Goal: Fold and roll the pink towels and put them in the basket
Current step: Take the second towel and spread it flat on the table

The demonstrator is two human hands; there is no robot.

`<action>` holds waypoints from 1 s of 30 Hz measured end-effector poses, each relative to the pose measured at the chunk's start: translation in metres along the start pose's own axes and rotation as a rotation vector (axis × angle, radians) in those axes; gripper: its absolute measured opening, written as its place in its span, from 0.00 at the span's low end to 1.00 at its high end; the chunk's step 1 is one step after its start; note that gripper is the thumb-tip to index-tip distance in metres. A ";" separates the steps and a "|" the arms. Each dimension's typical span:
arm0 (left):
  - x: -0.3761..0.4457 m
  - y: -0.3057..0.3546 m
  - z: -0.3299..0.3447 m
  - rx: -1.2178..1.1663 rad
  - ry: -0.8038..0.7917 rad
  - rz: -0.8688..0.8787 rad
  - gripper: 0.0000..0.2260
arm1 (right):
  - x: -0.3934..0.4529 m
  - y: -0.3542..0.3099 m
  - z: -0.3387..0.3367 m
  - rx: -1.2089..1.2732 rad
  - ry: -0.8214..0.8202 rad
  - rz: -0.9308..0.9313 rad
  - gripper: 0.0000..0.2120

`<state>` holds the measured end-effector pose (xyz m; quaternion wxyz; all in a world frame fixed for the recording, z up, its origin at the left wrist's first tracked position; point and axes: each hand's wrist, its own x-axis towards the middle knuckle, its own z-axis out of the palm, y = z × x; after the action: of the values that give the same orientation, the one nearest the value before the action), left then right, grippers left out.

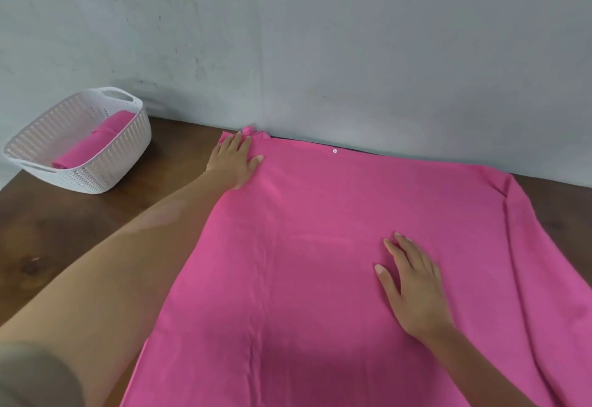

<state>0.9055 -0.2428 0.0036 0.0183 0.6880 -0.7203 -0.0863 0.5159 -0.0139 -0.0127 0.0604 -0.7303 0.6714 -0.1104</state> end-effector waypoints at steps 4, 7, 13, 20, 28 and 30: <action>0.002 0.007 -0.006 -0.022 -0.022 -0.046 0.32 | 0.000 -0.001 -0.002 0.013 -0.017 0.012 0.32; -0.011 0.021 -0.014 -0.008 -0.041 -0.093 0.31 | -0.006 0.003 -0.005 0.043 -0.024 0.028 0.34; -0.068 0.087 -0.013 0.032 -0.023 -0.020 0.31 | -0.057 0.036 -0.029 0.041 -0.014 0.068 0.36; -0.168 0.218 0.006 0.003 -0.034 0.188 0.32 | -0.157 0.093 -0.067 0.041 0.083 0.135 0.30; -0.312 0.362 0.053 -0.115 -0.137 0.397 0.32 | -0.281 0.156 -0.082 0.047 0.233 0.275 0.23; -0.341 0.385 0.066 -0.120 -0.134 0.419 0.32 | -0.306 0.164 -0.085 0.076 0.284 0.342 0.26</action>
<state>0.5335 0.1171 0.0279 0.0285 0.5138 -0.8406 -0.1689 0.3144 0.2809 0.0060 0.0108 -0.5803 0.7825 -0.2255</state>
